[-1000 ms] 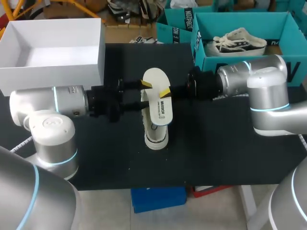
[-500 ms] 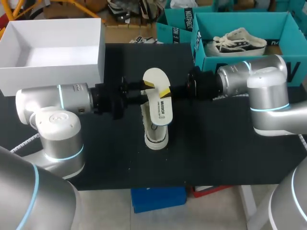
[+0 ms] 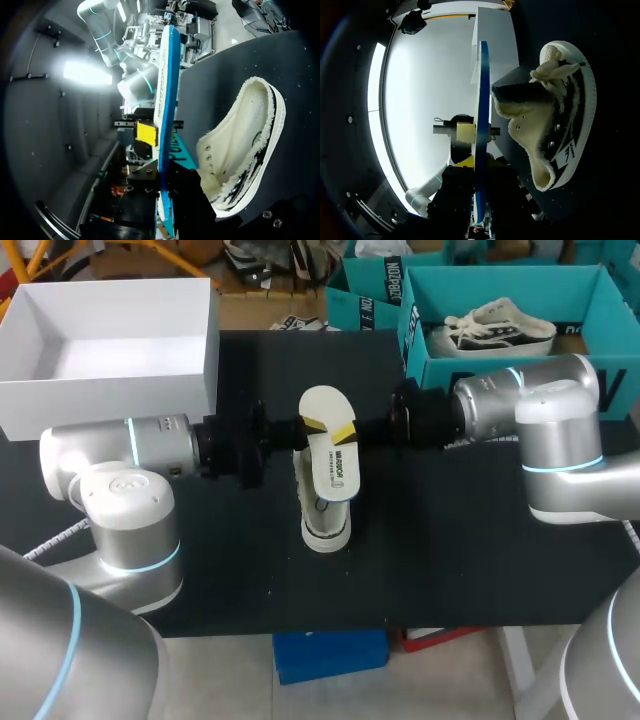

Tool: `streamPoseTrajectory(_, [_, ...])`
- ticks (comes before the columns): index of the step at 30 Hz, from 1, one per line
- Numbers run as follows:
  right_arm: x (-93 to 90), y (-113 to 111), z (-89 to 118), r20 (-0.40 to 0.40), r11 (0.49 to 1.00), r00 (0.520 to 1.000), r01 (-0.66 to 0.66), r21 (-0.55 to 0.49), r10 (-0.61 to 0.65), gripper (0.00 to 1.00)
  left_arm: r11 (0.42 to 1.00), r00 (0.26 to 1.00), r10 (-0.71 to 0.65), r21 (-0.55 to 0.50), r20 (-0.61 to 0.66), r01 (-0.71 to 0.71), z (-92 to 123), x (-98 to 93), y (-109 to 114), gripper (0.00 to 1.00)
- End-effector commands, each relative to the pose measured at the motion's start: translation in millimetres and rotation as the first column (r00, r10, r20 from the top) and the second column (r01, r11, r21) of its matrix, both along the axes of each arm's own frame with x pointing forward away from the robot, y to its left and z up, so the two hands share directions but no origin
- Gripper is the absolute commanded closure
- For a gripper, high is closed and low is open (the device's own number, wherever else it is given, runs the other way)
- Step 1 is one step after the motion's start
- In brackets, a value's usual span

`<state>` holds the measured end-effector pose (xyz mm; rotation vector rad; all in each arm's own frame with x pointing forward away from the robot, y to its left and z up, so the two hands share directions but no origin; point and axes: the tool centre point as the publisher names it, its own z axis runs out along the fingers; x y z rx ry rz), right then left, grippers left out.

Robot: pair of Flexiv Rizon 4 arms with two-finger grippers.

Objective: Take the shoe out of the shoebox, open the shoe tongue, remove and reinsert the insole, then place the shoe into the shoebox

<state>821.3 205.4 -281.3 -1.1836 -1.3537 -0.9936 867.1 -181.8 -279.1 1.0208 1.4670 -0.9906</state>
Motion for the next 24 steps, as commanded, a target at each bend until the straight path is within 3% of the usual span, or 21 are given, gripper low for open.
streamPoseTrajectory(1, [1.0,1.9,1.7,-0.007,0.999,1.000,0.023,-0.037,-0.024,0.00,1.000,1.000,0.004,0.006,0.001,-0.004,2.6,-3.5,2.3,1.00])
streamPoseTrajectory(11, [-3.6,-16.8,12.5,-0.015,0.968,0.980,0.195,-0.161,-0.199,0.00,0.988,0.988,-0.093,0.114,-0.120,0.107,10.0,-22.0,19.3,1.00])
streamPoseTrajectory(24, [-28.3,-58.3,29.5,0.025,0.904,0.944,0.322,-0.282,-0.329,0.00,0.941,0.956,-0.192,0.236,-0.223,0.245,9.9,-72.3,49.1,1.00])
